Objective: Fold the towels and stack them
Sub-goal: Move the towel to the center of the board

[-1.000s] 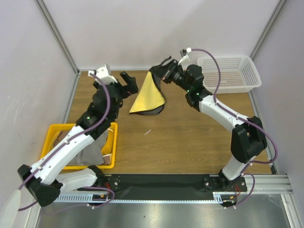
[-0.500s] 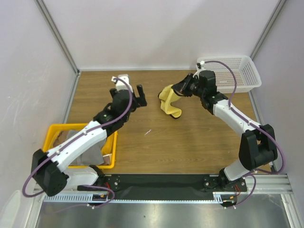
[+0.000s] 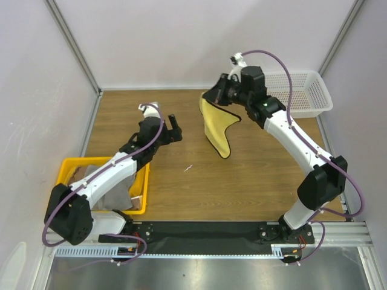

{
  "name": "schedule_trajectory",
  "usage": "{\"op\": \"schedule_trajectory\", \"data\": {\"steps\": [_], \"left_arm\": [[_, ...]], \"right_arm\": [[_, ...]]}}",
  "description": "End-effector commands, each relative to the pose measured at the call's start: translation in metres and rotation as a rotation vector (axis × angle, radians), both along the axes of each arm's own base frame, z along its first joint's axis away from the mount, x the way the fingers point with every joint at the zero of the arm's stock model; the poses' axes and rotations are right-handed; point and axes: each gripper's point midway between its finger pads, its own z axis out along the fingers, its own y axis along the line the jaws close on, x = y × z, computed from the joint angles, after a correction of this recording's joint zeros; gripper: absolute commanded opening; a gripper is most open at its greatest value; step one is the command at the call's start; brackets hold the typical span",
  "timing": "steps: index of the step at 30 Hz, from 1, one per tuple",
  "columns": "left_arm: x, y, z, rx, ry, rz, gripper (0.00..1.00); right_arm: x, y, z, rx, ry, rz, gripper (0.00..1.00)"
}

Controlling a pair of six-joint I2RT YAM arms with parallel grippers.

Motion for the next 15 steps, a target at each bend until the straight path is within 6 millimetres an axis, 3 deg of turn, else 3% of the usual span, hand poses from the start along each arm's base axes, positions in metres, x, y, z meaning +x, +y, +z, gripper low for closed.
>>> {"op": "schedule_trajectory", "data": {"steps": [1,4,8,12,13,15], "left_arm": [[-0.002,0.009,0.022,-0.116,-0.056,-0.010,1.00],[-0.008,0.027,0.037,-0.120,-0.092,0.033,1.00],[-0.020,0.047,0.049,-0.114,-0.112,0.095,1.00],[-0.027,0.055,0.050,-0.100,-0.121,0.114,1.00],[-0.027,0.056,0.050,-0.096,-0.119,0.117,1.00],[-0.027,0.056,0.038,-0.082,-0.088,0.118,1.00]], "right_arm": [[-0.033,0.038,0.033,-0.036,-0.087,0.147,0.00],[-0.048,0.047,0.058,-0.002,-0.131,0.188,0.00],[-0.059,0.049,0.064,0.037,-0.146,0.223,0.00],[-0.042,0.031,0.012,0.000,-0.029,0.122,0.00],[-0.041,0.025,-0.018,-0.011,0.054,0.095,0.00],[-0.032,0.010,-0.044,-0.014,0.109,0.051,0.00]]}}
